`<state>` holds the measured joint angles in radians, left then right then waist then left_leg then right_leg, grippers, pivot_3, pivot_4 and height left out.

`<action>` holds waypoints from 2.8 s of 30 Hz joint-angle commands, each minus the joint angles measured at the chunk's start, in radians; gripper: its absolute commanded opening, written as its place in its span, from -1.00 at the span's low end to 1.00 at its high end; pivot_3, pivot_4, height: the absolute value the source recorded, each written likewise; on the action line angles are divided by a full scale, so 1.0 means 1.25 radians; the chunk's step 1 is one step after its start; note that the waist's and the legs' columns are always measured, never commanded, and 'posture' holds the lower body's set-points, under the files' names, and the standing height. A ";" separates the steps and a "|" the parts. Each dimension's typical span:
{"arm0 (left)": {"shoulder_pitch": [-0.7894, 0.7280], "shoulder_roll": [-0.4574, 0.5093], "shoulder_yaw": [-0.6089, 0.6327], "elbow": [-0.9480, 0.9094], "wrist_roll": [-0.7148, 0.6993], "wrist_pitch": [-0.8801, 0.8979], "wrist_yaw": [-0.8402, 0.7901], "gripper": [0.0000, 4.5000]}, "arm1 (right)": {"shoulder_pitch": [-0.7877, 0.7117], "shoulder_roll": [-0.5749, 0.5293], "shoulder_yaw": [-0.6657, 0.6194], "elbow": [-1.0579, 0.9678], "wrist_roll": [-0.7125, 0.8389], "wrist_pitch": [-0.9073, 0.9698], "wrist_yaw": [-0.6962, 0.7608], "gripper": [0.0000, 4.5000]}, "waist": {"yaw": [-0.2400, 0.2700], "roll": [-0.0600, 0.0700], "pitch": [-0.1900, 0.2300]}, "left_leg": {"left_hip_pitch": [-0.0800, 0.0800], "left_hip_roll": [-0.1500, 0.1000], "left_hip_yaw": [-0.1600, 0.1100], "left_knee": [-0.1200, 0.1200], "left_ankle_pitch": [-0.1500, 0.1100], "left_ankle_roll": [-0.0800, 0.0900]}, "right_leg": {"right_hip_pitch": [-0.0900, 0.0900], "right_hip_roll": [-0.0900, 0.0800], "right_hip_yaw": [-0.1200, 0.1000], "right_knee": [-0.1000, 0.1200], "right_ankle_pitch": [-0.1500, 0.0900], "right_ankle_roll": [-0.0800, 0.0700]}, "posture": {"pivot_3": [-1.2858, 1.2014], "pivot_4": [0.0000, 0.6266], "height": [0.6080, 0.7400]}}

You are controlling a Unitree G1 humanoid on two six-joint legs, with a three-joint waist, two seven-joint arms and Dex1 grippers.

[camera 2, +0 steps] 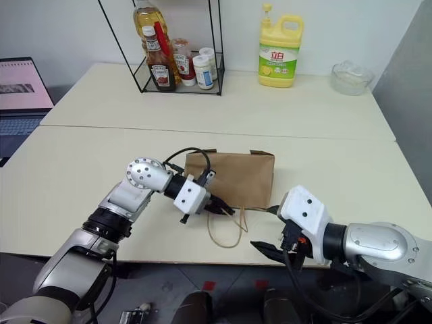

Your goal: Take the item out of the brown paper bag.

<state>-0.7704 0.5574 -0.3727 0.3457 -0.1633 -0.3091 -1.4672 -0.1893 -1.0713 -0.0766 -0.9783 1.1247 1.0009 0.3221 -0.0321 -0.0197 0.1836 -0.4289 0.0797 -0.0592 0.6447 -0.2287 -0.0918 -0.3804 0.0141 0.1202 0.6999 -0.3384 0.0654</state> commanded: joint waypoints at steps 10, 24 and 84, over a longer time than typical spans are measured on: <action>-0.031 -0.021 0.079 -0.067 -0.049 0.229 0.057 -0.99 | -0.083 -0.059 0.184 -0.021 -0.309 -0.164 0.267 0.71 | 0.000 0.000 0.000 | 0.000 0.000 0.000 0.000 0.000 0.000 | 0.000 0.000 0.000 0.000 0.000 0.000 | 0.03 -0.52 1.00; -0.032 -0.025 0.087 -0.017 -0.040 0.191 0.050 -0.99 | -0.186 0.082 0.516 0.182 -0.879 -0.509 0.410 0.71 | 0.000 0.000 0.000 | 0.001 0.000 0.000 0.000 0.000 0.000 | 0.000 0.000 0.000 0.000 0.000 0.000 | 0.03 -0.52 1.00; -0.295 -0.134 0.205 0.174 -0.059 0.373 0.255 -1.00 | -0.132 0.316 0.544 0.353 -1.156 -0.522 0.595 -1.00 | 0.001 0.000 0.000 | 0.002 -0.001 -0.002 0.001 0.002 -0.003 | 0.002 -0.001 -0.002 0.000 0.000 0.000 | 0.03 -0.52 1.00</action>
<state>-1.0983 0.3905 -0.1448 0.5879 -0.2253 0.1697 -1.1599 -0.3592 -0.6744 0.5949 -0.5093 -0.3242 0.3501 1.0446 -0.0314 -0.0200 0.1838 -0.4269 0.0786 -0.0616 0.6455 -0.2264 -0.0960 -0.3778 0.0133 0.1175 0.7000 -0.3384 0.0654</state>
